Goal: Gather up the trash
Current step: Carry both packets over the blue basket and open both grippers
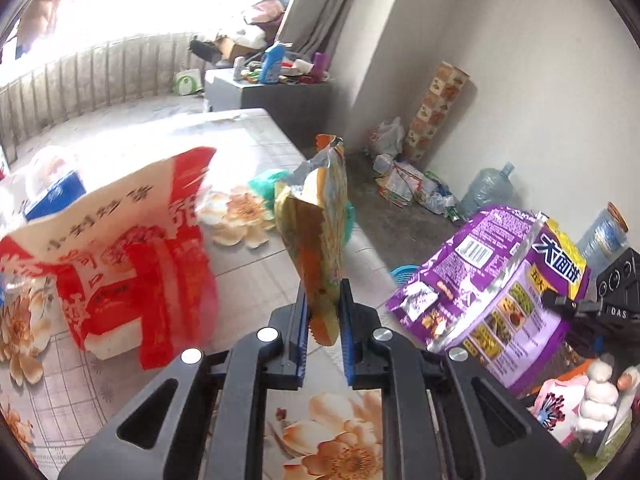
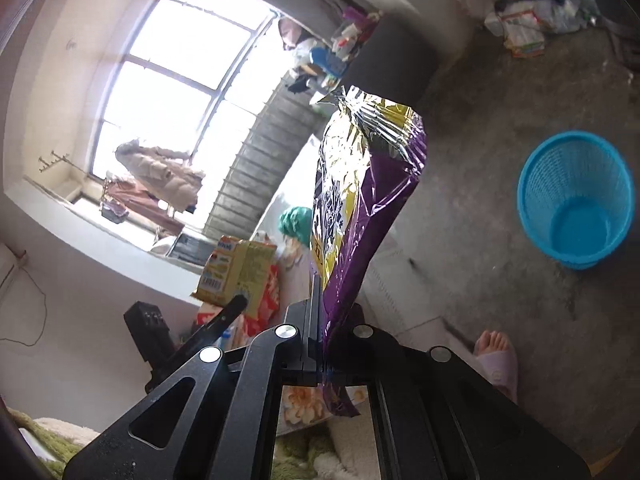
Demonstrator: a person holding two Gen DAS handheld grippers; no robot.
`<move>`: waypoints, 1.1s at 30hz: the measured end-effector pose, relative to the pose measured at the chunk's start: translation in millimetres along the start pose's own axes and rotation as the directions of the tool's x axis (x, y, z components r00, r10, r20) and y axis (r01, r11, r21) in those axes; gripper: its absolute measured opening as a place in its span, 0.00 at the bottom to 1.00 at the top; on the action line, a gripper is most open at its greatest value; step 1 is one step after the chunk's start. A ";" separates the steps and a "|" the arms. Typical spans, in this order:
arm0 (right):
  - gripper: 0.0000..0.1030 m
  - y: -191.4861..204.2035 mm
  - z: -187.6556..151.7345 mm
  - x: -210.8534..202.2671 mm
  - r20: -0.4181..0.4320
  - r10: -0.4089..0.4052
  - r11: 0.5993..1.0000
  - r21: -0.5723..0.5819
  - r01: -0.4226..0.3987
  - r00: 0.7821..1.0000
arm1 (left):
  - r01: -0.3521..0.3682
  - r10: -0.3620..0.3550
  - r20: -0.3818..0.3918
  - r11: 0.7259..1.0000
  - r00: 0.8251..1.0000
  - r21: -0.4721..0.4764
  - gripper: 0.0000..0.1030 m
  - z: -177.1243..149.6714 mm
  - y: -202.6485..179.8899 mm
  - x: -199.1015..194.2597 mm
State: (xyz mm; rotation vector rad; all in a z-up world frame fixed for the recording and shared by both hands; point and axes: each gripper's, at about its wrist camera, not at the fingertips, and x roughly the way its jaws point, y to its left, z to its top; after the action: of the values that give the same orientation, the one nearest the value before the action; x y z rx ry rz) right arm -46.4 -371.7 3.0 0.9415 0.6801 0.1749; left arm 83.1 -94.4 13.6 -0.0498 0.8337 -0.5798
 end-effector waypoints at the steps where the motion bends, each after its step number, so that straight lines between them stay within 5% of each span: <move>1: 0.00 -1.8 4.6 -9.8 0.039 -0.028 1.000 -0.009 0.028 0.999 | 0.025 -0.025 0.000 0.999 1.000 0.033 0.13 7.0 -10.7 1.4; 5: 0.00 -13.4 22.3 -34.9 0.167 -0.164 0.986 -0.010 0.168 0.972 | 0.160 -0.152 -0.066 0.979 0.986 0.126 0.13 37.3 -59.2 26.5; 10: 0.00 -42.9 44.4 -29.4 0.257 -0.364 0.928 0.021 0.371 0.895 | 0.251 -0.209 -0.267 0.958 0.941 0.137 0.13 63.9 -115.8 115.7; 16: 0.00 -110.8 72.1 28.0 0.206 -0.569 0.819 0.056 0.571 0.796 | 0.273 -0.160 -0.488 0.947 0.858 0.168 0.13 66.4 -175.8 243.3; 21: 0.02 -173.5 93.4 74.6 0.145 -0.678 0.733 0.062 0.677 0.721 | 0.262 -0.095 -0.598 0.944 0.796 0.198 0.14 49.5 -208.7 339.5; 23: 0.04 -200.5 101.0 92.2 0.127 -0.699 0.715 0.084 0.695 0.704 | 0.264 -0.084 -0.639 0.945 0.765 0.192 0.23 42.1 -213.6 373.5; 24: 0.13 -209.1 96.3 99.2 0.115 -0.706 0.708 0.093 0.700 0.699 | 0.257 -0.072 -0.652 0.947 0.755 0.192 0.34 35.0 -214.1 385.2; 25: 0.33 -219.7 97.1 106.4 0.099 -0.711 0.703 0.104 0.704 0.696 | 0.231 -0.046 -0.654 0.952 0.755 0.200 0.40 32.6 -215.5 398.0; 27: 0.48 -240.9 97.3 115.0 0.073 -0.729 0.683 0.136 0.718 0.681 | 0.194 -0.015 -0.644 0.959 0.765 0.207 0.52 30.5 -215.7 409.8; 29: 0.48 -248.9 91.6 114.3 0.055 -0.739 0.670 0.168 0.723 0.671 | 0.170 -0.011 -0.631 0.967 0.775 0.192 0.56 32.6 -214.6 410.0; 33: 0.50 -247.3 87.0 91.8 0.084 -0.717 0.689 0.236 0.685 0.692 | 0.188 -0.052 -0.576 0.966 0.816 0.179 0.61 47.1 -208.2 384.6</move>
State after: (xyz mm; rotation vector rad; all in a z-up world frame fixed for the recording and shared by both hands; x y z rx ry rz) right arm 41.6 -538.9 -200.5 0.7961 0.8658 -0.6728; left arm 222.3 -472.6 -162.6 0.3011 1.3480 -0.8286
